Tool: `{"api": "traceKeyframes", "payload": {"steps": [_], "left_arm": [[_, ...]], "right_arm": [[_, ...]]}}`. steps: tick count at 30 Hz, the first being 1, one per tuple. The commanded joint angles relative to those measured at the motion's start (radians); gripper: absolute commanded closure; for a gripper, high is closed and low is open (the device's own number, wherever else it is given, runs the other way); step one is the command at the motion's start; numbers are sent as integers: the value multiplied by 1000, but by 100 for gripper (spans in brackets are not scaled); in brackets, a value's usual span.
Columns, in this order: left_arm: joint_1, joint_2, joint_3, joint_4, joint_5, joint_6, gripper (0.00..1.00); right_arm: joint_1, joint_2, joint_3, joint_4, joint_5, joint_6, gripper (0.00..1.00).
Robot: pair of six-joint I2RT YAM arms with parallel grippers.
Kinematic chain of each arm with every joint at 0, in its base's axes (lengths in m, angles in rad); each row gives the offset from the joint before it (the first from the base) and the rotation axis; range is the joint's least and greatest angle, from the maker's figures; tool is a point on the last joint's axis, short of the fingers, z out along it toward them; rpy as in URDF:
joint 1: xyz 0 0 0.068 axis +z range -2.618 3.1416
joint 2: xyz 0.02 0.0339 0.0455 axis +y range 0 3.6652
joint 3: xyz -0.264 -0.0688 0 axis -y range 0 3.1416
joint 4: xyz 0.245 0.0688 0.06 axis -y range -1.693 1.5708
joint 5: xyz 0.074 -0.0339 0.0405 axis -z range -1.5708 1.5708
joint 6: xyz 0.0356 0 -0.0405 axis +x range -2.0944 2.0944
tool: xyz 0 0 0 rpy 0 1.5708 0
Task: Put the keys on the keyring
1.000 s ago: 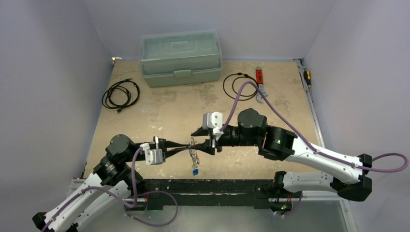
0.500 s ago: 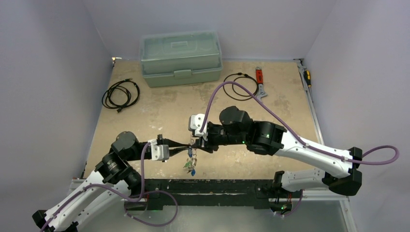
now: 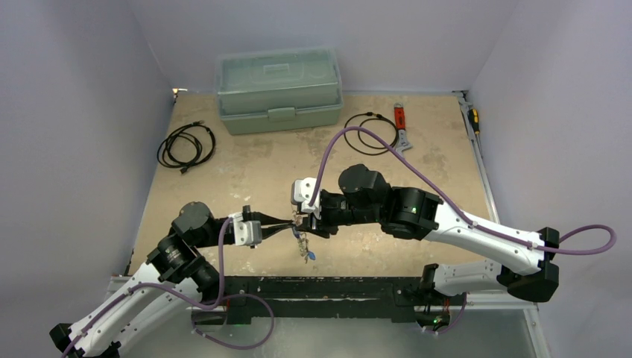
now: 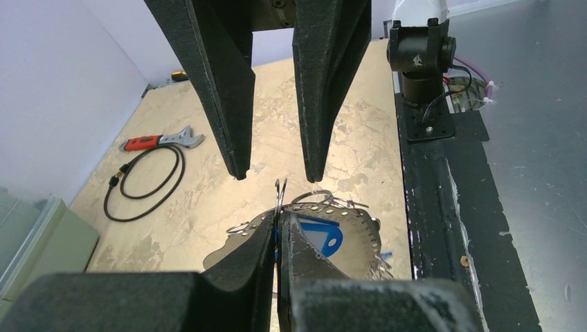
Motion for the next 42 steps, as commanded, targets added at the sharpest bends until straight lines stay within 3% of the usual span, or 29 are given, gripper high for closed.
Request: {"api": "traceKeyframes", "payload": {"steps": [1, 12, 18, 23, 26, 30, 42], "left_arm": [[4, -1, 52, 60, -7, 9, 100], [4, -3, 52, 63, -5, 5, 100], [4, -9, 52, 63, -7, 6, 100], [5, -27, 45, 72, -23, 9, 100], [4, -58, 33, 86, -43, 17, 73], [5, -118, 2, 113, -65, 26, 58], [4, -109, -12, 189, 75, 30, 66]], "right_arm": [[7, 8, 21, 42, -24, -1, 60], [7, 43, 21, 56, -4, -2, 75], [7, 45, 17, 55, -1, -5, 100], [8, 12, -15, 98, 12, -7, 100], [7, -45, -53, 169, 16, -8, 100], [7, -154, -138, 309, -47, 42, 100], [7, -246, -225, 441, -108, 95, 100]]}}
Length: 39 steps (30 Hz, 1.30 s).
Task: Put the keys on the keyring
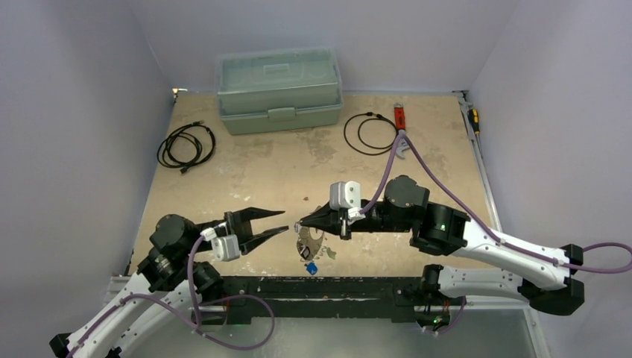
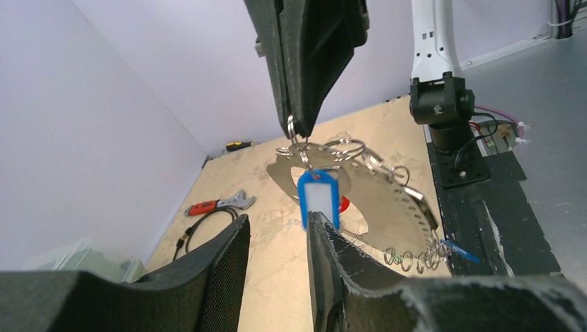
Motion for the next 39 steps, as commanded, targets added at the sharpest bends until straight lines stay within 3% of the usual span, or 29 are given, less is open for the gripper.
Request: {"api": "traceKeyframes", "payload": {"steps": [1, 13, 39], "left_arm": [[4, 6, -11, 67, 88, 2, 67], [5, 14, -21, 84, 127, 3, 78], [5, 24, -23, 86, 145, 1, 81]], "right_arm": [[2, -16, -26, 126, -31, 30, 100], [2, 4, -29, 168, -47, 37, 100], [2, 37, -22, 213, -54, 39, 100]]}}
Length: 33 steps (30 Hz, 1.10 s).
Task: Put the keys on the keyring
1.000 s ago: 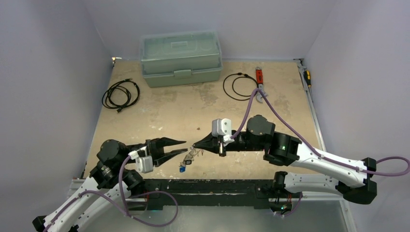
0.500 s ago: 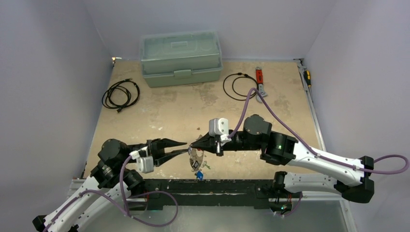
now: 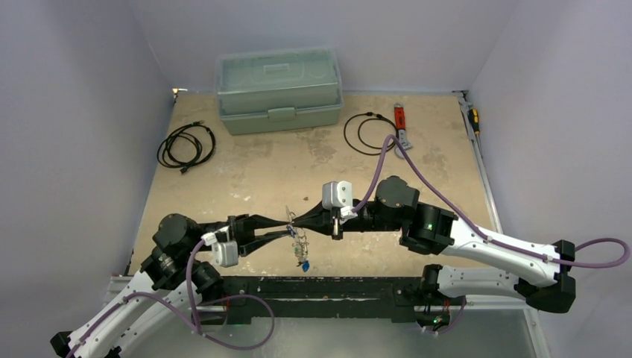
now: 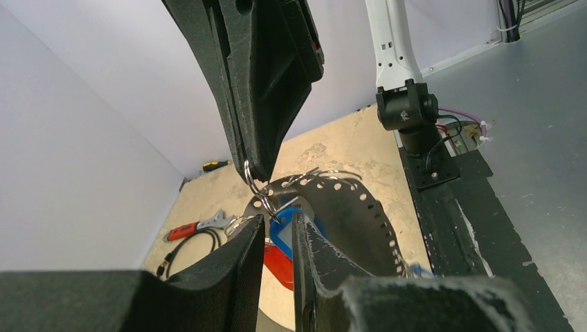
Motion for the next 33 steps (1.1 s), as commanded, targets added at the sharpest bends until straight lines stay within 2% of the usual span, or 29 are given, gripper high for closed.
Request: {"api": "traceKeyframes", "payload": {"steps": [1, 10, 15, 18, 33], "left_arm": [[5, 7, 0, 34, 17, 2, 81], [4, 24, 17, 8, -26, -2, 86], [5, 20, 18, 5, -39, -1, 99], [5, 22, 18, 4, -41, -1, 100], [4, 55, 35, -28, -102, -14, 100]], "right_arm": [[2, -4, 28, 78, -19, 9, 100], [2, 9, 27, 75, -27, 9, 100], [2, 5, 18, 87, -28, 14, 100], [2, 3, 9, 101, -21, 21, 100], [3, 12, -141, 415, 277, 278, 100]]}}
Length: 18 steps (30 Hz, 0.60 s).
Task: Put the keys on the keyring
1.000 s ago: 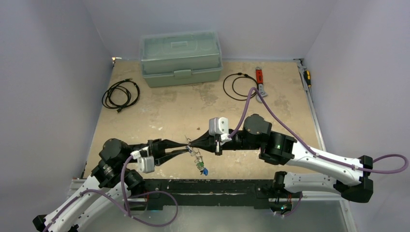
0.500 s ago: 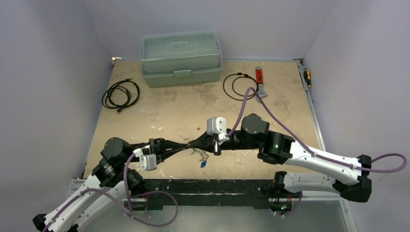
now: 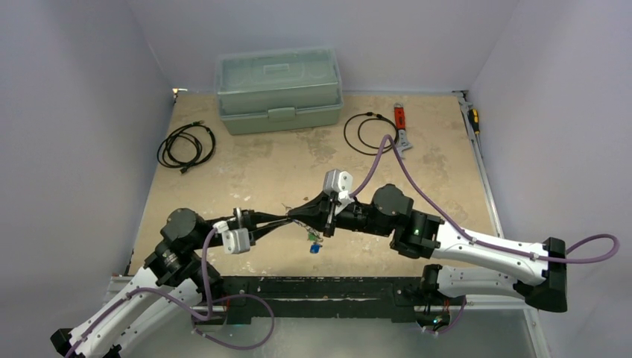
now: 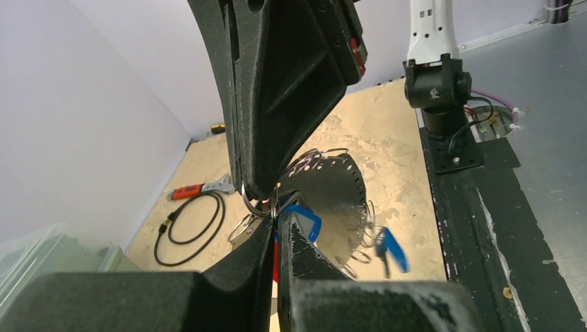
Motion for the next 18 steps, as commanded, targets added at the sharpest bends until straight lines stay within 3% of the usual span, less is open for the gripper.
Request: {"api": "traceKeyframes", "payload": {"steps": [1, 12, 15, 18], "left_arm": [[-2, 17, 34, 10, -22, -13, 100], [-2, 31, 38, 4, -47, -15, 100], [-2, 41, 38, 4, -64, -20, 90], [-1, 43, 37, 6, -58, -25, 72]], "right_arm": [[3, 1, -23, 206, 155, 111, 100], [5, 36, -51, 259, 334, 192, 100], [8, 43, -57, 276, 384, 235, 100], [10, 39, -74, 295, 437, 257, 100]]}}
